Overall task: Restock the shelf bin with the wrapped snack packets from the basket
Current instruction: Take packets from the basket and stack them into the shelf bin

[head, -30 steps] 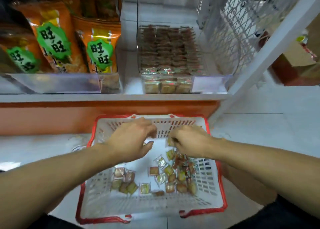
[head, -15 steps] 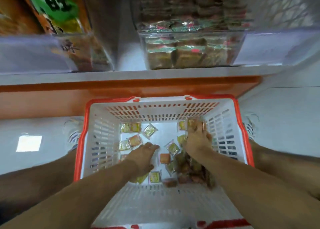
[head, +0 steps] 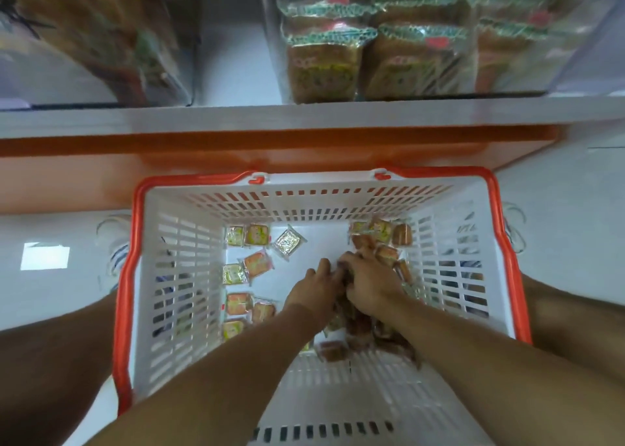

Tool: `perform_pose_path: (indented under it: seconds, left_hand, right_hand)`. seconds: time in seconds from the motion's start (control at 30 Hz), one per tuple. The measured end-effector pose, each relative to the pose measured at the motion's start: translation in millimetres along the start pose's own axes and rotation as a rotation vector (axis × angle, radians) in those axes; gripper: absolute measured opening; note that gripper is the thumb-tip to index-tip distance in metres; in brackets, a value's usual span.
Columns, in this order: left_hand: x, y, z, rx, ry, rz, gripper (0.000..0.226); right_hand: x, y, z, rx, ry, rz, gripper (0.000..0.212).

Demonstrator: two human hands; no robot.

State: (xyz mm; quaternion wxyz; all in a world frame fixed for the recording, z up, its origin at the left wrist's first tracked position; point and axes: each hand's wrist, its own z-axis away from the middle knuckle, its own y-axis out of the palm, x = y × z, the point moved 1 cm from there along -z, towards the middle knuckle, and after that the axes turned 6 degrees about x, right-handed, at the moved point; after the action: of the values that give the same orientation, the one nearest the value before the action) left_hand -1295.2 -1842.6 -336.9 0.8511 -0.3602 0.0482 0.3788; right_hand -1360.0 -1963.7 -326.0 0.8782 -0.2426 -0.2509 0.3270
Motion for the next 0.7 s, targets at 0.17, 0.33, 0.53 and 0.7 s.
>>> perform_pose_path:
  seconds: [0.17,0.33,0.53,0.7]
  left_hand:
    - [5,-11,1,-0.011,-0.122,0.246,0.049]
    - [23,-23,18,0.042,-0.286,0.692,0.028]
    - [39,-82,66,0.258,-0.247,1.006,0.006]
    - [17,-170,135,0.368,0.042,1.086,0.028]
  right_hand:
    - [1,-8,-9,0.015,0.066,-0.441,0.035]
    - [17,-26,-1,0.150,0.070,-0.858,0.029]
    - [56,-104,51,0.348,-0.088,-0.585,0.033]
    - [115,-202,149,0.444,-0.314,-0.159,0.032]
